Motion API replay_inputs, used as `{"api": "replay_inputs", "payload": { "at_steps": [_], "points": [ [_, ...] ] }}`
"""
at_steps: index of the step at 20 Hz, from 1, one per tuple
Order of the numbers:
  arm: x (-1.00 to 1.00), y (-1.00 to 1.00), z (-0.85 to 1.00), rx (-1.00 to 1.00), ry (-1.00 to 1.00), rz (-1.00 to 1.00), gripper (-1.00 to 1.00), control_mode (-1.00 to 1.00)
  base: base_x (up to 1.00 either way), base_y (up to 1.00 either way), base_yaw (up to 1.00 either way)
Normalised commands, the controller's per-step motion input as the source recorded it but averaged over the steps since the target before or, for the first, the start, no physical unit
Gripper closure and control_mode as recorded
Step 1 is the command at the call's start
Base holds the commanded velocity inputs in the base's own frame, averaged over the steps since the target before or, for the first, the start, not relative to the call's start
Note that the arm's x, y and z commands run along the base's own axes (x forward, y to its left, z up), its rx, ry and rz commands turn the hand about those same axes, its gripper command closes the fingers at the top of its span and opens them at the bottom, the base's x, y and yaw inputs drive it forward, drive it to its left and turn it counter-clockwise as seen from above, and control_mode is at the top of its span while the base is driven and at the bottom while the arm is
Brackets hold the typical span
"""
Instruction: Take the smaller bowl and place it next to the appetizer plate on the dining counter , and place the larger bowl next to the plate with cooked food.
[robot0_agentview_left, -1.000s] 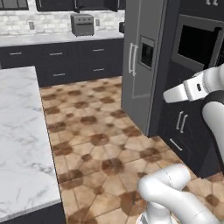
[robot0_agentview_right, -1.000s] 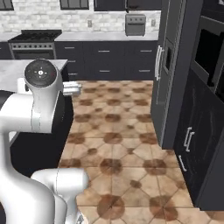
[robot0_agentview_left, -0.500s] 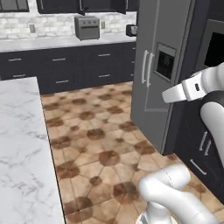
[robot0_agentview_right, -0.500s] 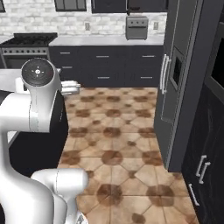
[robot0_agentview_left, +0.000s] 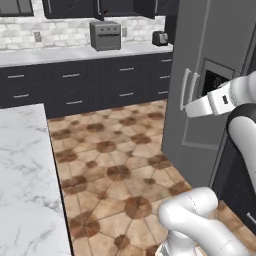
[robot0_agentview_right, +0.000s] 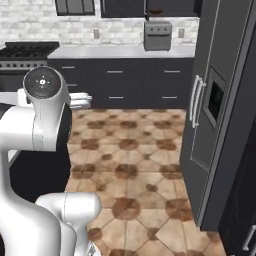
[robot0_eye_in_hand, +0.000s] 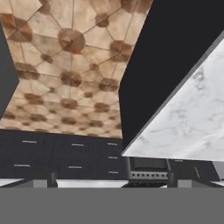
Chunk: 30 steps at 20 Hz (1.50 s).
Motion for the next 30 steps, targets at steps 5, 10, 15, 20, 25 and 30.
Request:
{"api": "replay_inputs", "payload": {
  "at_steps": [5,10,15,20,25,30],
  "points": [
    [0.00,0.00,0.00,0.00,0.00,0.00,-1.00,1.00,1.00,-0.10,-0.01],
    [0.00,0.00,0.00,0.00,0.00,0.00,-1.00,1.00,1.00,-0.15,-0.02],
    [0.00,0.00,0.00,0.00,0.00,0.00,-1.00,1.00,1.00,-0.13,-0.05],
    [0.00,0.00,0.00,0.00,0.00,0.00,-1.00,1.00,1.00,-0.09,-0.07],
    [0.00,0.00,0.00,0.00,0.00,0.00,-1.00,1.00,1.00,-0.08,-0.08],
    [0.00,0.00,0.00,0.00,0.00,0.00,-1.00,1.00,1.00,-0.14,-0.08]
  ]
}}
